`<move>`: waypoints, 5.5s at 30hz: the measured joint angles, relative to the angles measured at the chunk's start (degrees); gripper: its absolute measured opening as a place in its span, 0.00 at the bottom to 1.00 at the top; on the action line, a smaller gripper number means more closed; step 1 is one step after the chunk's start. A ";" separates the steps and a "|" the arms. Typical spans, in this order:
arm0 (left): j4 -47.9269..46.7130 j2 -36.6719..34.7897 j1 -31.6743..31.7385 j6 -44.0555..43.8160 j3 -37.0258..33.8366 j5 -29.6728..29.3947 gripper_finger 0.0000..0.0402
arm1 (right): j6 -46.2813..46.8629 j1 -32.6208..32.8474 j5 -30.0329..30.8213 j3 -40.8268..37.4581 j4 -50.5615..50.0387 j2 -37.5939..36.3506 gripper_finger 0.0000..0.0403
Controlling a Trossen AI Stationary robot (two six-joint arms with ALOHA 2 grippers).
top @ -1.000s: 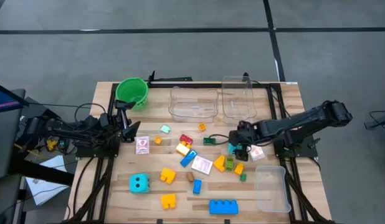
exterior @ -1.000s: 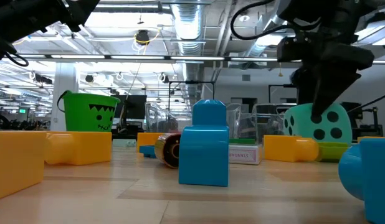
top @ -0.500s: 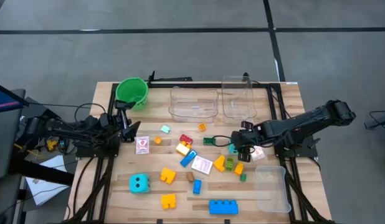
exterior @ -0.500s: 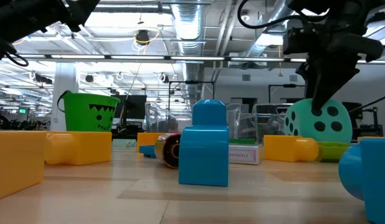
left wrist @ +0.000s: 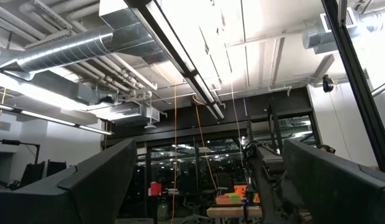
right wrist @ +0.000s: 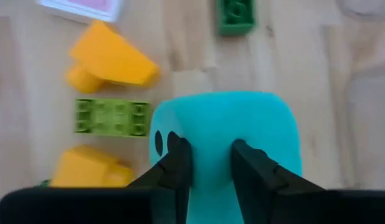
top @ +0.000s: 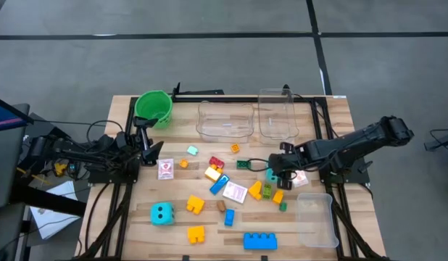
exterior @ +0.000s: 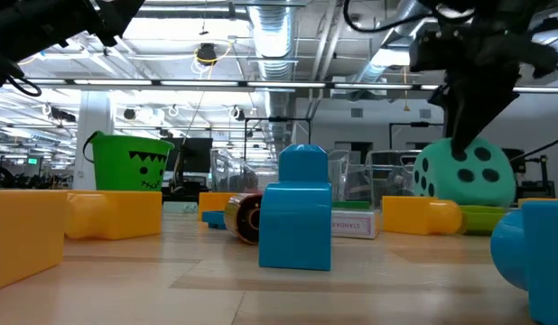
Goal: Pick & Place Toys
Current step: Put the blue dice into the right transparent bin
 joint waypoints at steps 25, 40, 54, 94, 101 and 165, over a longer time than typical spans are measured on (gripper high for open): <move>0.77 -0.02 0.00 0.21 0.00 0.07 0.99 | -12.97 -3.86 28.40 19.62 -17.90 -9.56 0.00; 1.75 0.00 -0.01 0.02 0.00 1.53 0.99 | -36.02 -31.77 16.39 12.04 -3.73 -8.85 0.00; 1.92 -0.01 0.00 -0.46 0.00 1.55 0.99 | -40.49 -46.20 8.81 5.31 3.56 -9.57 0.00; -70.24 17.04 -19.25 -8.08 37.22 -7.76 1.00 | 1.39 -10.65 -3.76 4.96 -9.88 -22.53 0.80; -114.01 29.84 -34.83 -35.36 60.46 -24.54 1.00 | 5.48 -6.95 -2.63 4.96 -11.50 -22.53 0.82; -120.54 45.86 -62.82 -93.20 52.30 -22.03 1.00 | 9.26 -1.56 1.36 4.93 -3.56 -22.36 0.82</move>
